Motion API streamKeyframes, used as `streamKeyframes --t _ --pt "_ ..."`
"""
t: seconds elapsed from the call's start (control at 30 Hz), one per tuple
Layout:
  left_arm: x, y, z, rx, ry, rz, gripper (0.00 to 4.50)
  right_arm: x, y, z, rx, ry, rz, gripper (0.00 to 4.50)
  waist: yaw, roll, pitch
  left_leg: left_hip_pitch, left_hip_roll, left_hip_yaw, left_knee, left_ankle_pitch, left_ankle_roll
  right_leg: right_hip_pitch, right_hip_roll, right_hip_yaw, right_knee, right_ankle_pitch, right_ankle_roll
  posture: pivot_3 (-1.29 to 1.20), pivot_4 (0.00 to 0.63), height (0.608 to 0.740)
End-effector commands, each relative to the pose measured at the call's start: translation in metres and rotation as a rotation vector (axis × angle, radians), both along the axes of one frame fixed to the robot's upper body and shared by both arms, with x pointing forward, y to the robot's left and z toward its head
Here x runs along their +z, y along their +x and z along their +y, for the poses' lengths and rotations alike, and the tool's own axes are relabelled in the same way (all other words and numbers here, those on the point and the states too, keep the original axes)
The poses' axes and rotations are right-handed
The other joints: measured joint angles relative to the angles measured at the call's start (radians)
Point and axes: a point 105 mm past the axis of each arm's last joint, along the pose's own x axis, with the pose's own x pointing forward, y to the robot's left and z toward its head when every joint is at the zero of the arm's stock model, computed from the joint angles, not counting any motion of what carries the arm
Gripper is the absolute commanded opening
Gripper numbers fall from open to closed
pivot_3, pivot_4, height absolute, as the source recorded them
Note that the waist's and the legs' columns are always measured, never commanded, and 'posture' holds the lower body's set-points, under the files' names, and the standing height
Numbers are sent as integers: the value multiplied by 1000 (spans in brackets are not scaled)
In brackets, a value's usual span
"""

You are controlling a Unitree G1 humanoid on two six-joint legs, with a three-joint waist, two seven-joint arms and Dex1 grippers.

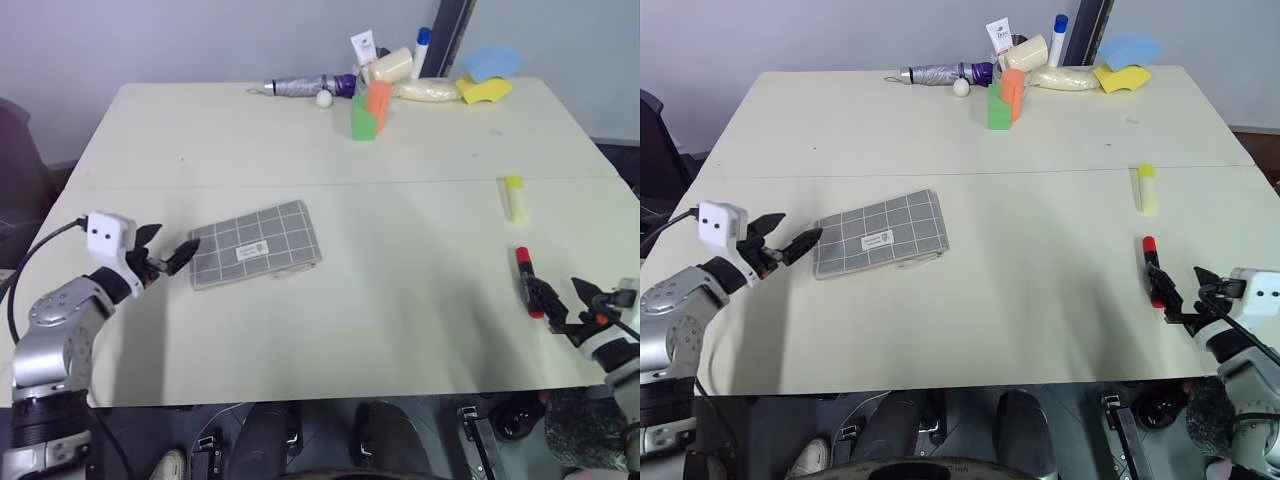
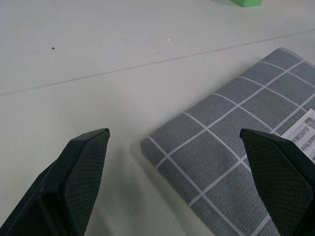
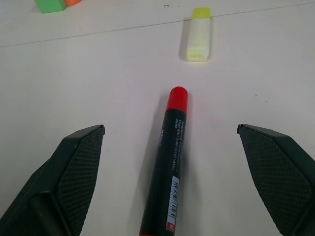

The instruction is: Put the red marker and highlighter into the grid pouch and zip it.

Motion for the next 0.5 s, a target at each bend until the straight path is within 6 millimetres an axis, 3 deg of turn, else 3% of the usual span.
streamKeyframes --t 0.03,0.27,0.5 --pt "9 -2 -6 -24 27 -36 4458 13 9 9 34 -18 -59 4500 0 0 0 0 0 0 0 0 0 0 0 0 0 0 0 0 150 740" --pt "10 -4 -1 1 8 -46 4458 26 31 43 179 -44 -83 4500 -1 0 0 0 0 0 0 1 -1 0 0 -1 1 0 0 0 150 740" --pt "8 -11 6 36 59 -70 4458 45 62 98 347 -56 -116 4500 -2 0 0 0 0 0 1 1 -1 -1 0 -1 3 0 0 0 150 740"
